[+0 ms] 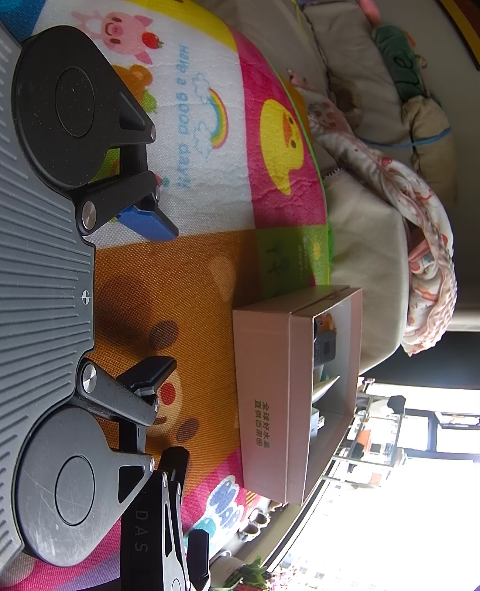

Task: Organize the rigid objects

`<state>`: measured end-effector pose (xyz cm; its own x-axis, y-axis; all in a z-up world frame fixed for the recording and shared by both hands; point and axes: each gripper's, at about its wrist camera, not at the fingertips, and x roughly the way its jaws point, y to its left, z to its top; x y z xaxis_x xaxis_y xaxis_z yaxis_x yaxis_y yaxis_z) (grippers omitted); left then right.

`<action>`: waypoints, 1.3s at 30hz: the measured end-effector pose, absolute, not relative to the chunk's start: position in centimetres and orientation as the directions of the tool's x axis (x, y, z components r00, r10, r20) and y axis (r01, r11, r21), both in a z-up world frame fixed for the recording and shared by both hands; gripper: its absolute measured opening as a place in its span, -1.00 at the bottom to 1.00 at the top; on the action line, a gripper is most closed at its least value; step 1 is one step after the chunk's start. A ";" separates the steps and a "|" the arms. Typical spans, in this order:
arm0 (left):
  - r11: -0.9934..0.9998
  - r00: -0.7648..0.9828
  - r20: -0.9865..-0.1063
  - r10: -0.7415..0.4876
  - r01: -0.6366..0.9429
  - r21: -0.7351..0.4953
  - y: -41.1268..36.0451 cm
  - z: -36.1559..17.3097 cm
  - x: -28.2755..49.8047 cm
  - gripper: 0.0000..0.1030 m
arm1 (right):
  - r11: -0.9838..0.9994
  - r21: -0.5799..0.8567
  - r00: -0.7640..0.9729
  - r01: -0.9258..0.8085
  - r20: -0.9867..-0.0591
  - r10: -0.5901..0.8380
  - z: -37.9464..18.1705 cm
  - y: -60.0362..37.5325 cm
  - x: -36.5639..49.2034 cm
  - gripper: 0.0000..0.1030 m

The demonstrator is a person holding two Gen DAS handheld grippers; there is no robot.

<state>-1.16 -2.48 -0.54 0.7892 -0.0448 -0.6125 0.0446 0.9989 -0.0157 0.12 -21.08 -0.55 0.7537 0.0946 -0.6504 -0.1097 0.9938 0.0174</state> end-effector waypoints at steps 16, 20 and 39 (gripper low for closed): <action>0.999 0.789 -0.613 -0.039 0.045 -0.006 -2.6 -0.6 -1.1 0.47 | 0.994 0.020 0.754 -0.110 -0.650 0.097 -0.6 -21.1 0.0 1.00; 0.999 0.789 -0.613 -0.041 0.045 -0.009 -2.5 -0.5 -1.1 0.47 | 0.994 0.021 0.753 -0.109 -0.650 0.096 -0.6 -21.0 0.0 1.00; 0.999 0.789 -0.612 -0.044 0.045 -0.014 -2.4 -0.5 -1.1 0.47 | 0.994 0.016 0.754 -0.109 -0.650 0.094 -0.6 -21.2 0.0 1.00</action>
